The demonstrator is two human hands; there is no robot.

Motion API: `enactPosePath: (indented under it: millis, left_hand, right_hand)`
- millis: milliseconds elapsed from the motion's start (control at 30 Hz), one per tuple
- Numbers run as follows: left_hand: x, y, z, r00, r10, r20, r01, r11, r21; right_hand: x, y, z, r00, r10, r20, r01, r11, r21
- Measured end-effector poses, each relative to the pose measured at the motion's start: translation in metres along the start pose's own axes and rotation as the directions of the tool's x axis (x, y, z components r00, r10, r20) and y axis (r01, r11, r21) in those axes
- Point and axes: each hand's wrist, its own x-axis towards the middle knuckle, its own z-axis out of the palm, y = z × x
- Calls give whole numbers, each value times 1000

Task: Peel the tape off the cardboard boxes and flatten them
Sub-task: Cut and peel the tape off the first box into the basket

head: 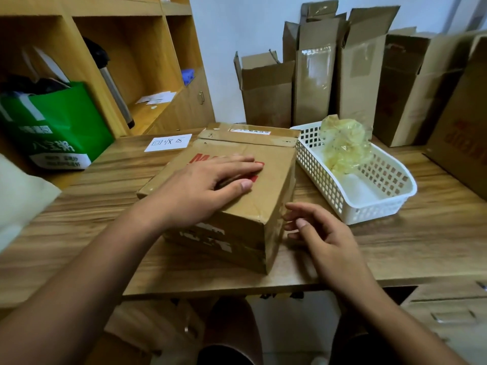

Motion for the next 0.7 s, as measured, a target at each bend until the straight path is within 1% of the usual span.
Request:
enactPosePath:
  millis: [200, 367, 533, 700]
  left_hand:
    - [-2, 1, -2, 1000, -12, 24, 12, 1000, 6]
    - [-2, 1, -1, 1000, 3, 26, -3, 1000, -25]
    - [0, 1, -1, 1000, 14, 18, -13, 999, -40]
    - [0, 0, 0, 1000, 19, 9, -18, 999, -38]
  right_hand:
    - [17, 4, 1, 999, 26, -30, -26, 1000, 3]
    - [30, 7, 1, 996, -53, -68, 48, 996, -73]
    - [33, 5, 4, 987, -116, -111, 112, 993, -44]
    - [30, 7, 6, 975, -172, -144, 177, 984, 26]
